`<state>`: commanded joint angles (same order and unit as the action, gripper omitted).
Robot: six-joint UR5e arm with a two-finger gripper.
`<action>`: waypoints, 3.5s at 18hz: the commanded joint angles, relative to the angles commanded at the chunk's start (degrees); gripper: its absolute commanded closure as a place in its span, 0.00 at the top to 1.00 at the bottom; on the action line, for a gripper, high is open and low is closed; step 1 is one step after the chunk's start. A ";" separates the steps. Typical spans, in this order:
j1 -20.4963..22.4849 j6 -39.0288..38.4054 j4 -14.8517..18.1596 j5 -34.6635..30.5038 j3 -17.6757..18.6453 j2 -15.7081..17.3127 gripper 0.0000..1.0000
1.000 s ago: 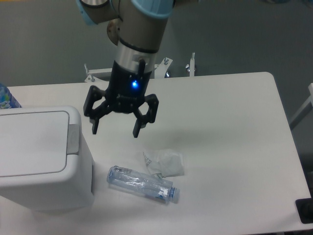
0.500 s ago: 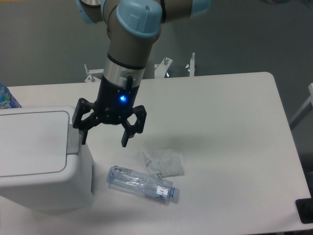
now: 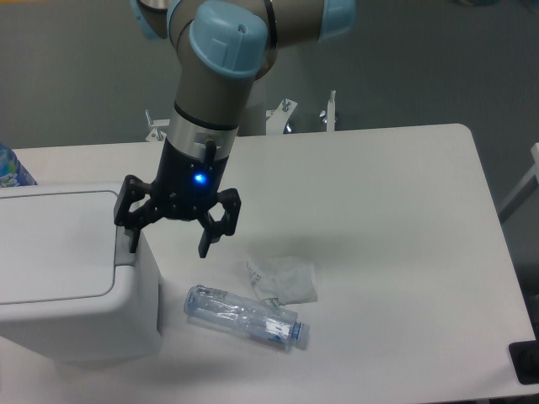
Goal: Open the trash can
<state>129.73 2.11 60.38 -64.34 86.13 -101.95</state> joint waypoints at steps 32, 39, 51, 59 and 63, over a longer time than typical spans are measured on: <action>-0.27 0.44 -0.18 -0.96 0.17 -0.53 1.00; -0.27 0.44 -0.18 -1.23 0.17 -0.79 1.00; -0.09 0.53 -0.09 -1.32 -4.65 -0.26 1.00; 2.45 2.54 0.87 -19.77 -11.33 -0.18 1.00; 7.19 10.69 4.29 -19.95 -12.04 0.61 1.00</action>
<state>136.92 12.80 64.67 -84.29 74.09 -101.34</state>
